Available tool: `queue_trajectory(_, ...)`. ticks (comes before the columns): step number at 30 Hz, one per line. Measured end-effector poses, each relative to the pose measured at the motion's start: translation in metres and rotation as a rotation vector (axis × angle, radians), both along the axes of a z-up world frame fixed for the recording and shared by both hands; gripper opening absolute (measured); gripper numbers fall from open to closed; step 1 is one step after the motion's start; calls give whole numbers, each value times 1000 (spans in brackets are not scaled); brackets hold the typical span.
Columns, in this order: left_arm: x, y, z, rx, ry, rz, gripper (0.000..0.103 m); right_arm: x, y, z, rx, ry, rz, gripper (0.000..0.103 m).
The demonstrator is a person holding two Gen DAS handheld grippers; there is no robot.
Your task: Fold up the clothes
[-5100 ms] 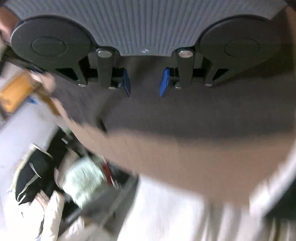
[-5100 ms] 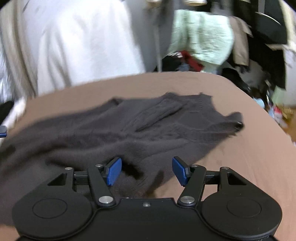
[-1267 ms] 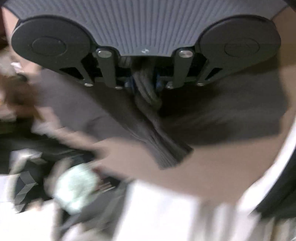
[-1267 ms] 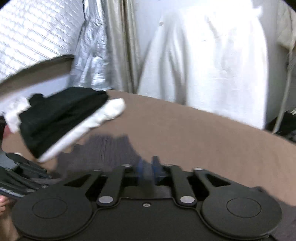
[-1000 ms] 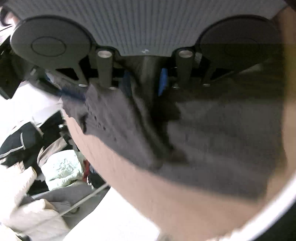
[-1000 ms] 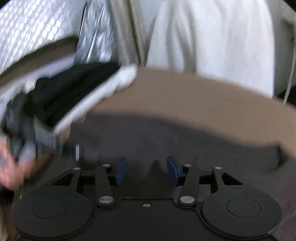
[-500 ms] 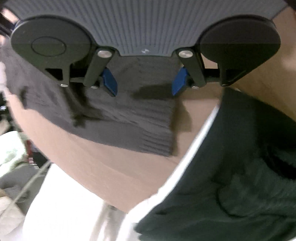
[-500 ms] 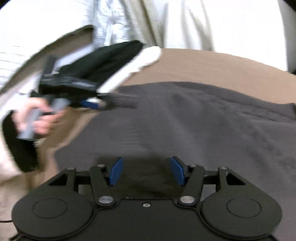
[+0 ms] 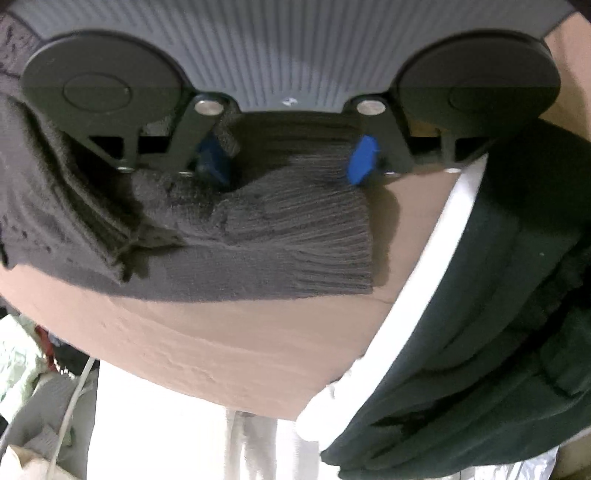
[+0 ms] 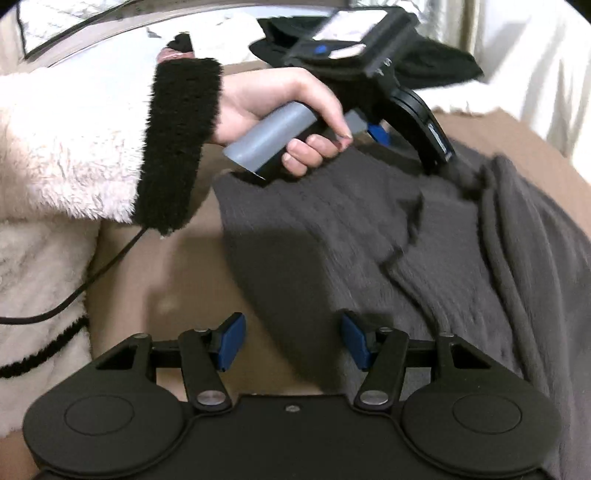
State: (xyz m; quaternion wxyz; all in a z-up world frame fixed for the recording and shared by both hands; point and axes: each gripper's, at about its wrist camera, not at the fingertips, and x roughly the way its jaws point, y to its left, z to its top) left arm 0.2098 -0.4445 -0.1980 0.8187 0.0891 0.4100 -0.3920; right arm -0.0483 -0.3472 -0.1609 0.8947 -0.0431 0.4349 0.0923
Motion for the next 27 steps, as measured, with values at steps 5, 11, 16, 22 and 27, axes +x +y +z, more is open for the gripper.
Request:
queue_trajectory(5, 0, 3, 8, 30, -40, 9, 23, 11, 22, -15, -127, 5, 71, 65)
queue_trajectory(11, -9, 12, 27, 28, -51, 26, 12, 23, 22, -7, -20, 7, 65, 62)
queue_trajectory(16, -11, 20, 52, 37, -120, 61, 10, 27, 22, 6, 109, 6, 81, 14)
queue_trajectory(22, -21, 16, 34, 217, -170, 46, 19, 7, 47, 6, 155, 63, 153, 3)
queue_trajectory(27, -36, 14, 40, 298, -303, 69, 22, -6, -13, -5, 409, 76, -112, 12)
